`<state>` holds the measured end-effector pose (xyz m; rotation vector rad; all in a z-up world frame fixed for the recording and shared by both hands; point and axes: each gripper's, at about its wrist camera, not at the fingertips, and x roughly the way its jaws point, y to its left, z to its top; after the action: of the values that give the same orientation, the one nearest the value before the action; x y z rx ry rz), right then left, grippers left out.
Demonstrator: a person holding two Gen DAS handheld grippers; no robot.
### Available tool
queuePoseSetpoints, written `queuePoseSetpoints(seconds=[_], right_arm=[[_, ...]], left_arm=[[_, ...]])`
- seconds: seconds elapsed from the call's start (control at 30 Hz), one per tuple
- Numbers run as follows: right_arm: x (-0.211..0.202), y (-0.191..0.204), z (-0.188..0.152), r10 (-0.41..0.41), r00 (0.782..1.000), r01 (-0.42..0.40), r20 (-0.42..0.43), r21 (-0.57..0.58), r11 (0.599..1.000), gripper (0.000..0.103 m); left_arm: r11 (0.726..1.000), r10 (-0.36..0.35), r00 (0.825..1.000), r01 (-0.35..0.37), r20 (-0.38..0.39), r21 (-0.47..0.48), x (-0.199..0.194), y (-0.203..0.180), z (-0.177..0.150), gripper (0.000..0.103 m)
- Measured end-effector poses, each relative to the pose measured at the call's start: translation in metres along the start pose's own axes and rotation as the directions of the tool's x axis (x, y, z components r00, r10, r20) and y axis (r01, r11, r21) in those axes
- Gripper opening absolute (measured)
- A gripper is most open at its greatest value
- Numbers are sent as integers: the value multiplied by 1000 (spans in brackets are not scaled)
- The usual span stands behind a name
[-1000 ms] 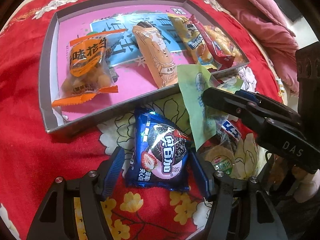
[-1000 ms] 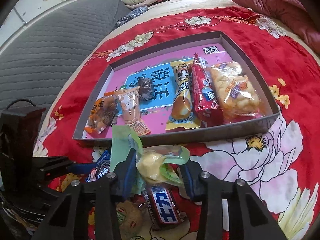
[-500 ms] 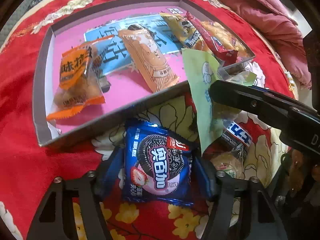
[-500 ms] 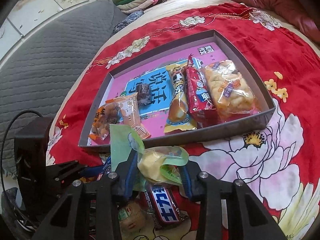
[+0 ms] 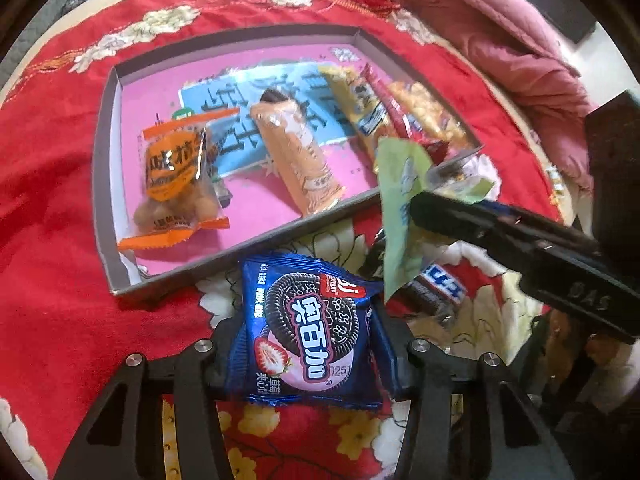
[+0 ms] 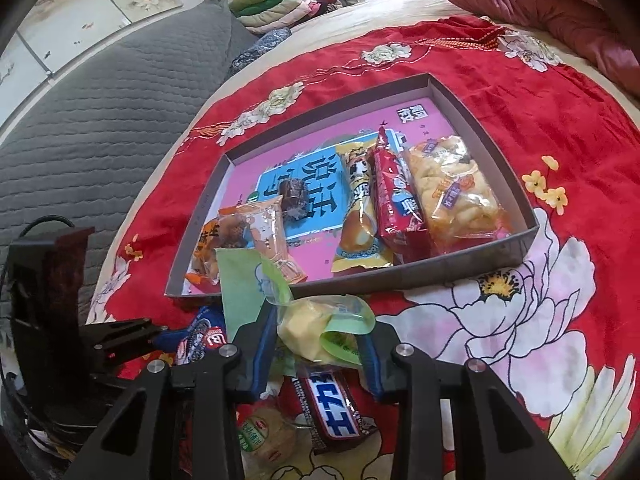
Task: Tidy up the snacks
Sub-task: 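Close left tool on blue Oreo packet while right tool closes on green bag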
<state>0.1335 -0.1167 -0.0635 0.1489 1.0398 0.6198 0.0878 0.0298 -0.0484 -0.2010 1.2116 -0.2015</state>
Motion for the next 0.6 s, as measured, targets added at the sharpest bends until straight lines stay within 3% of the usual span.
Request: queuePoseSetpoints(seconds=[0.6], right_arm=[[-21,-5,10,17,998,-19,55,41,999,37]], left_arm=[[997,-33,993,40,113,-60,-38,17,9,54]])
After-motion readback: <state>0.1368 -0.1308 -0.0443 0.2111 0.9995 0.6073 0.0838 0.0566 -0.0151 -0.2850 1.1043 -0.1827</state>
